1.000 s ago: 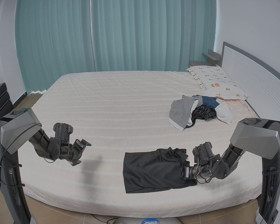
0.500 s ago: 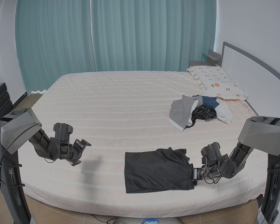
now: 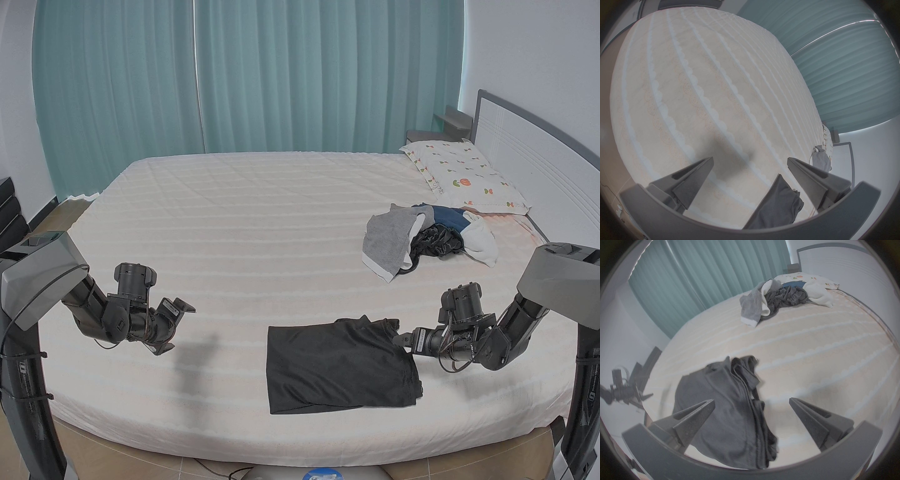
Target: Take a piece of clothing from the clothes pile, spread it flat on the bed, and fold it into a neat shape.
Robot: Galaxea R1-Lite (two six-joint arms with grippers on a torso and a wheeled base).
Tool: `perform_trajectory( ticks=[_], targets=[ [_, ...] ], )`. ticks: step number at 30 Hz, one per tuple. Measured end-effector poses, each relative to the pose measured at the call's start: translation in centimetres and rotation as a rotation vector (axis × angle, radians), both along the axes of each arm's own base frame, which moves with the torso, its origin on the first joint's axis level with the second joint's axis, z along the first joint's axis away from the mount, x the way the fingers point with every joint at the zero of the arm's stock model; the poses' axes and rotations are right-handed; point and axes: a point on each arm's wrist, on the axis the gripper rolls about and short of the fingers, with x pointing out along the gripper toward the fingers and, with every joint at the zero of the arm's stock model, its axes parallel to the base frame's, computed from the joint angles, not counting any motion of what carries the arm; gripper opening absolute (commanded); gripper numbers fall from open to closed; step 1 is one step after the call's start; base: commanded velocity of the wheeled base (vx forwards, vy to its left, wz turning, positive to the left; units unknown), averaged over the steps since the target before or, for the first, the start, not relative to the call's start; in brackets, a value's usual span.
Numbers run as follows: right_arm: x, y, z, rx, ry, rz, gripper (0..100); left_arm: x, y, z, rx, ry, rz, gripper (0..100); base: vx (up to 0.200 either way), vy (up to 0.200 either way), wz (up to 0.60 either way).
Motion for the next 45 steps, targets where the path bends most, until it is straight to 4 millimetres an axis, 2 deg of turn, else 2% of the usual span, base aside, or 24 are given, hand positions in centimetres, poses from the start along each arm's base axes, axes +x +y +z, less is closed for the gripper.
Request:
perform_trajectory(
  ticks=[5,10,16,25,26,38,45],
  targets=[
    [1.8,1.1,0.4,0.085,-0.034,-0.053,100,0.0,0.1,0.1,-0.004,-0.002,0.005,100,0.080,0.000,0.00],
    [3.1,2.7,-0.5,0.113,-0.042,-0.046,100,-0.1,0.0,0.0,0.006,0.001,0.004,100,0.040,0.000,0.00],
    [4.1,4.3,-1.4,0.119,-0.052,-0.020,100,-0.1,-0.1,-0.1,0.012,0.004,0.003,100,0.000,0.000,0.00],
    [4.6,5.2,-2.1,0.122,-0.055,-0.006,100,-0.1,-0.2,-0.2,0.013,0.005,0.001,100,0.000,0.000,0.00],
    [4.6,5.3,-2.2,0.121,-0.052,-0.004,0,-0.1,-0.2,-0.2,0.013,0.006,0.000,100,0.000,0.000,0.00],
    [4.8,5.1,-2.4,0.135,-0.005,-0.061,0,-0.1,-0.2,-0.2,0.013,0.006,0.001,100,0.000,0.000,0.00],
    [5.3,3.3,-2.4,0.133,-0.007,-0.117,0,-0.1,-0.2,-0.2,0.016,0.005,-0.003,100,0.000,0.000,0.00]
  ],
)
